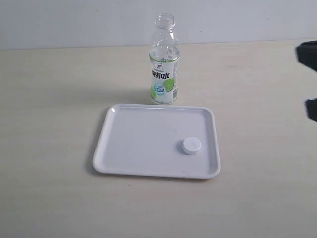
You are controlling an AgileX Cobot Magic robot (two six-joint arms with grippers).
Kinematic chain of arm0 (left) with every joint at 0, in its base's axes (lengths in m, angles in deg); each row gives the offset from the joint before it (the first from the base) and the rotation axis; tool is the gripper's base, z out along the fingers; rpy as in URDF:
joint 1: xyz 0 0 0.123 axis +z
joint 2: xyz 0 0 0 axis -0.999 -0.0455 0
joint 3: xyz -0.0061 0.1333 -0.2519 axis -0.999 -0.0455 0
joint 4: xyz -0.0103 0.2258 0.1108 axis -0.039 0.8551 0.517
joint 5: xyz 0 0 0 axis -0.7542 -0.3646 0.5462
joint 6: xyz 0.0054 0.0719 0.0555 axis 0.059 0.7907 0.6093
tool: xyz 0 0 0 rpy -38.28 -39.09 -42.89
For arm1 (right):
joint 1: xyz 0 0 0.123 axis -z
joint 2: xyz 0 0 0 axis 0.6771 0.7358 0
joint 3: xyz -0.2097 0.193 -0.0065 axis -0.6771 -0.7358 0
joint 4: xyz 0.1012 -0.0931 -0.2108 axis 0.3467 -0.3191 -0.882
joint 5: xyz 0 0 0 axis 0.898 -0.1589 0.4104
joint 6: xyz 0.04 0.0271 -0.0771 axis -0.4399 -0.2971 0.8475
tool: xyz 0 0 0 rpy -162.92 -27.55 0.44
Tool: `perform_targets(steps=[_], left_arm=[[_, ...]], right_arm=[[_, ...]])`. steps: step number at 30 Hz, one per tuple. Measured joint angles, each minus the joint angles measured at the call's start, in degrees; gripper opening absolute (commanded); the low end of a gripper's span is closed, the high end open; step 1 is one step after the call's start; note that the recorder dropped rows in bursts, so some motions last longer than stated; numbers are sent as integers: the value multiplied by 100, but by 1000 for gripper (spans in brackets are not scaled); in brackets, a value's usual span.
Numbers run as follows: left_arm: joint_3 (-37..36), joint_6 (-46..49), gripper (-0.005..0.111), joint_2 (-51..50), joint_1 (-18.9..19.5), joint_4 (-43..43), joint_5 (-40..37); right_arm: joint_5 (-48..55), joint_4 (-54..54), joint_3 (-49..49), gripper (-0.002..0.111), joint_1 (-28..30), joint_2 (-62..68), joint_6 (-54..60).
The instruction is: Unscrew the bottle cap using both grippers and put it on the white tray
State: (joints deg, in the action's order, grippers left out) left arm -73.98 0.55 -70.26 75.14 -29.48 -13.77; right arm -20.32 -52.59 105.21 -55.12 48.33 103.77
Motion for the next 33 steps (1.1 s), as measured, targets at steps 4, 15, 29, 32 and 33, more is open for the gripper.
perform_targets(steps=[4,15,29,32,33], left_arm=[[0,0,0,0,0,0,0],[0,0,0,0,0,0,-11],[0,0,0,0,0,0,-11],[0,0,0,0,0,0,-11],[0,0,0,0,0,12,-11]], right_arm=[[-3,22,-406,0,586,-1494,-123],[182,241,-518,0,766,-3346,-303],[-519,-1124,-2367,0,1061,-3891,-2185],[-507,-1195,-2485,0,1061,-3891,-2339],[-507,-1202,-2541,0,1061,-3891,-2375]])
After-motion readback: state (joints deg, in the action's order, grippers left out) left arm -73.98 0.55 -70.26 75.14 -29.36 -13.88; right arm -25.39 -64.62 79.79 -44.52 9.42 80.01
